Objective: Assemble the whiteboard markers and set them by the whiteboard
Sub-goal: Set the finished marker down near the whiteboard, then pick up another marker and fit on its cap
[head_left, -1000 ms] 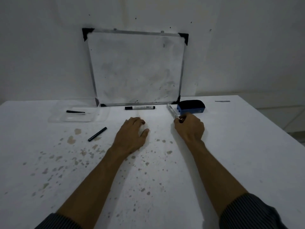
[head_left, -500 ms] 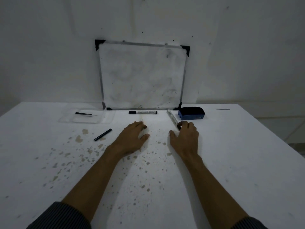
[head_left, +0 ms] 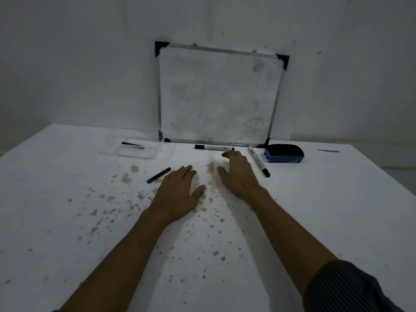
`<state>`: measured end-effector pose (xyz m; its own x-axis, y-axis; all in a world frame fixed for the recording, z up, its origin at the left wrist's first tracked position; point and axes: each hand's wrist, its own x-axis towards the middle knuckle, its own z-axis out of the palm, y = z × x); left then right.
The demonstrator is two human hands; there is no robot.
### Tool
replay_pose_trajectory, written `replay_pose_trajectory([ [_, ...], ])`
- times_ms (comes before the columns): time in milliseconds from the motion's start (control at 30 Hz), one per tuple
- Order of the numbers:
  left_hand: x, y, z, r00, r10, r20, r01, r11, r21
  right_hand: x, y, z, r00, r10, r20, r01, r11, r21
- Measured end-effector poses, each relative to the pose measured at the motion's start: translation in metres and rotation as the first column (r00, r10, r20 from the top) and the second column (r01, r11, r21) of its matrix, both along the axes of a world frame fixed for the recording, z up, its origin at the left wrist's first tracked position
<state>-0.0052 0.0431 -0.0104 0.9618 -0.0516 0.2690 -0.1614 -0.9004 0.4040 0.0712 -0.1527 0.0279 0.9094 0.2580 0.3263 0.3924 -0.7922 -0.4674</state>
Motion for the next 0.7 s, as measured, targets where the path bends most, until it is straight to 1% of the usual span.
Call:
replay_pose_trajectory([
  [133,0.003,0.000,-0.001,0.999,0.026,0.045,-0.024,0.999,-0.026,0.045,0.022,0.000,1.000,0.013,0.020,-0.011,0.997,-0.076],
  [200,0.004,0.000,-0.002,0.998,0.026,0.060,-0.024,0.999,-0.040,0.062,0.029,-0.001,0.999,-0.019,0.051,0.024,0.993,-0.114],
  [300,0.005,0.000,-0.002,0.996,0.035,0.081,-0.032,0.998,-0.046,0.079,0.035,-0.005,0.991,-0.057,0.123,0.079,0.980,-0.182],
  [400,0.004,-0.002,0.000,0.995,0.037,0.091,-0.032,0.998,-0.053,0.083,0.035,-0.008,0.967,-0.091,0.239,0.152,0.956,-0.251],
  [500,0.003,-0.002,0.002,0.997,0.023,0.073,-0.019,0.998,-0.060,0.077,0.032,-0.009,0.954,-0.124,0.273,0.187,0.958,-0.219],
  [600,0.001,-0.002,0.006,0.998,0.025,0.065,-0.019,0.996,-0.085,0.057,0.026,-0.010,0.970,-0.121,0.210,0.157,0.974,-0.163],
  [633,0.000,-0.003,0.007,0.998,0.034,0.057,-0.026,0.991,-0.129,0.047,0.023,-0.009,0.976,-0.116,0.184,0.139,0.983,-0.116],
  [700,-0.002,-0.004,0.012,0.999,0.040,0.015,-0.034,0.956,-0.291,0.023,0.015,-0.004,0.986,-0.104,0.134,0.103,0.995,0.013],
])
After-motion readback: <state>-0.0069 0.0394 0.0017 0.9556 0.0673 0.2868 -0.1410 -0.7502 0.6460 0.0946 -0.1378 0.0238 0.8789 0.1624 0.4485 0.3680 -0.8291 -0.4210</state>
